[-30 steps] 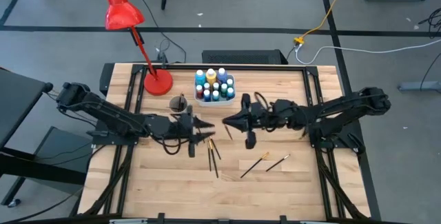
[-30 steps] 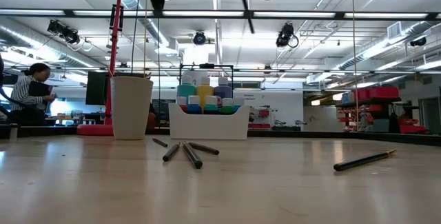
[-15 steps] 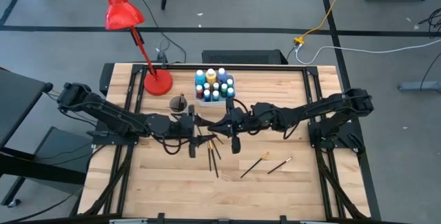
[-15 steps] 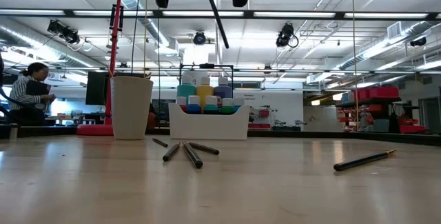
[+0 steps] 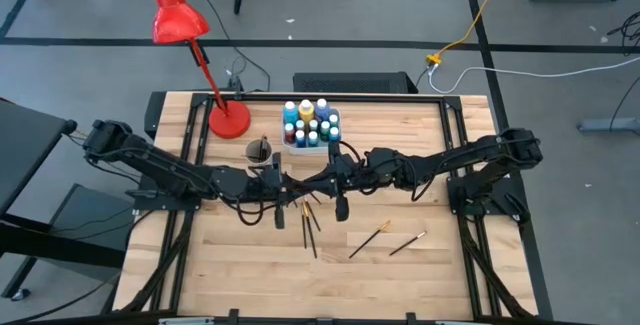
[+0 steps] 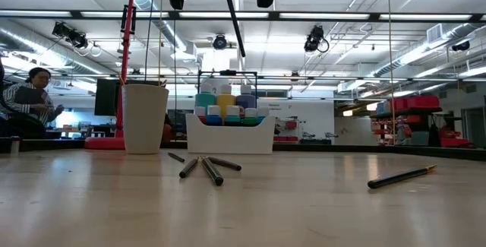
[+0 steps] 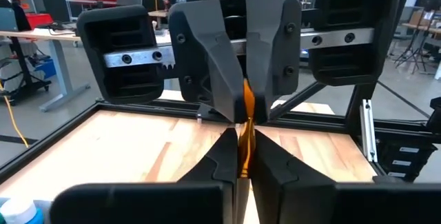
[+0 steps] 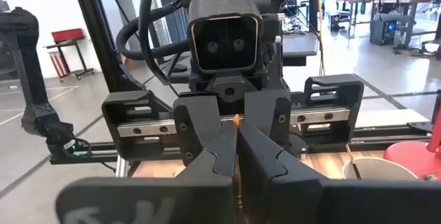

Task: Pick & Place Paint Supplies
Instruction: Put the black paint brush into the white cup

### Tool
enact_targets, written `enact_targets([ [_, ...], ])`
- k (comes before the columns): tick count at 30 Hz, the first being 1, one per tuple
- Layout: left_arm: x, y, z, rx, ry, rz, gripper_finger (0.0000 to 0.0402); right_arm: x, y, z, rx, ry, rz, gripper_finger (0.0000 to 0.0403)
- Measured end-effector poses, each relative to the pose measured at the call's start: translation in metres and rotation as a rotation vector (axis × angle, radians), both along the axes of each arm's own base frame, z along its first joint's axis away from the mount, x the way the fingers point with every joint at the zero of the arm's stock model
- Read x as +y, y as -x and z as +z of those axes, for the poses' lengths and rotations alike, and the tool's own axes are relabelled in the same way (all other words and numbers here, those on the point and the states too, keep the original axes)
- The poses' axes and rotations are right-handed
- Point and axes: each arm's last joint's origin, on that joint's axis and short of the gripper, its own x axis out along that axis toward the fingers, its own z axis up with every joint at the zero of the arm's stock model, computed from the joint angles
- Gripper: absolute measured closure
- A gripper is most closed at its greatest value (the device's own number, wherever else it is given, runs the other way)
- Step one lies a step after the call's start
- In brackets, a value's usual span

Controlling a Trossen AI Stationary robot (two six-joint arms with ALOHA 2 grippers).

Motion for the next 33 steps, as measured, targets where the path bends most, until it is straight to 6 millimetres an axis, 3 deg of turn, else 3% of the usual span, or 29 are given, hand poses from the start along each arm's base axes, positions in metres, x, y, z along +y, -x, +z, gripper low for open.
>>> enact_targets([
  [6, 0.000, 0.000, -0.002, 0.023, -0.007, 0.009, 0.0366, -0.001, 0.000, -0.002, 0.021, 0.043, -0.032, 0.0373],
  [15, 0.006, 0.009, -0.006, 0.121, 0.007, 0.115, 0.0378, -0.006, 0.001, -0.017, 0.180, 0.073, -0.183, 0.0282],
  [24, 0.020, 0.053, 0.008, 0.184, 0.027, 0.479, 0.0373, -0.007, 0.005, -0.034, 0.356, 0.045, -0.209, 0.0224],
  [33, 0.027, 0.066, 0.012, 0.152, -0.030, 0.734, 0.0371, -0.007, 0.006, -0.037, 0.387, -0.011, -0.215, 0.0218],
])
